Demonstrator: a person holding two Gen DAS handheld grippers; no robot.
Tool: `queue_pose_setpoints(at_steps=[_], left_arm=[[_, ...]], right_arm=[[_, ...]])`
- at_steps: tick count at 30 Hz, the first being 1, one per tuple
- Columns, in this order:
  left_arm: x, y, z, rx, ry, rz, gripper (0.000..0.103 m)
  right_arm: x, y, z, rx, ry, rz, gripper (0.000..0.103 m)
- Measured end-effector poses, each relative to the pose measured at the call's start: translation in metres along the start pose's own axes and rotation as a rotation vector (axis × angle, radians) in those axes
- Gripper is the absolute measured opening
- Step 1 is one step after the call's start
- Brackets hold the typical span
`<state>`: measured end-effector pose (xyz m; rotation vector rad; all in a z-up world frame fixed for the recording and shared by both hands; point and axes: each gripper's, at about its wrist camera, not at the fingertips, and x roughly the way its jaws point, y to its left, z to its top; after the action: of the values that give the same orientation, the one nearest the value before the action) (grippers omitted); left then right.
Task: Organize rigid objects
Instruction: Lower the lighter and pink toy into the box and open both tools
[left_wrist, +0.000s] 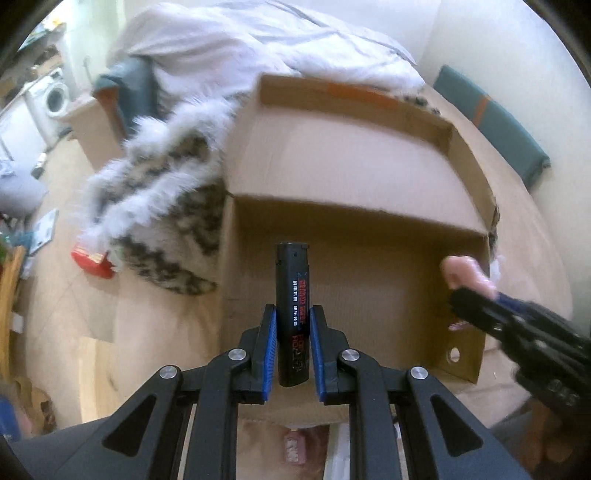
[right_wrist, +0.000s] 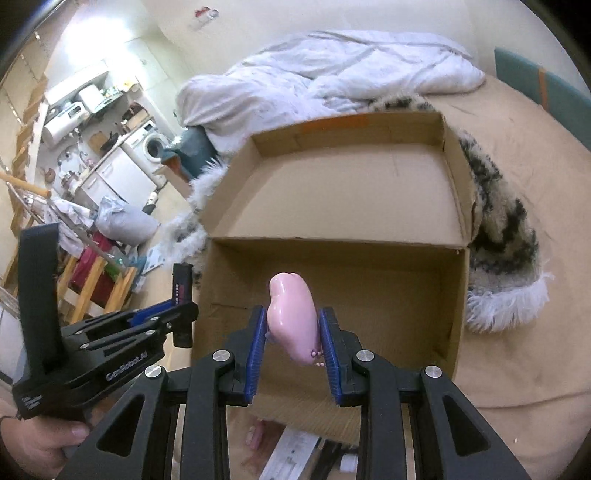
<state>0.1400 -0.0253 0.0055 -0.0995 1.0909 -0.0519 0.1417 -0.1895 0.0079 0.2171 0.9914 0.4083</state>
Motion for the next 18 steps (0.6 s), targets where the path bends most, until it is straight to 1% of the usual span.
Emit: queue_pose_setpoints(at_steps=[2, 6, 8, 14, 18], left_arm=[[0.013, -0.004, -0.003, 0.025, 0.017, 0.014, 0.015], [0.035, -0.007, -0.010, 0.051, 0.048, 0.018, 0.015], [0.042, -0.007, -0.012, 0.049, 0.057, 0.017, 0.015], [0.057, -0.002, -0.014, 0.049, 0.078, 0.029, 0.016], [0.062, -0.002, -0.017, 0.043, 0.082, 0.028, 0.016]], right_arm=[[0.018, -0.007, -0.003, 0.015, 0.031, -0.008, 0.031], [0.049, -0.017, -0.015, 0.025, 0.082, -0.018, 0.031], [0.060, -0.019, -0.021, 0.015, 0.104, -0.029, 0.031], [0.080, -0.023, -0.033, 0.027, 0.181, -0.040, 0.031], [0.094, -0.024, -0.033, 0.019, 0.222, -0.054, 0.031]])
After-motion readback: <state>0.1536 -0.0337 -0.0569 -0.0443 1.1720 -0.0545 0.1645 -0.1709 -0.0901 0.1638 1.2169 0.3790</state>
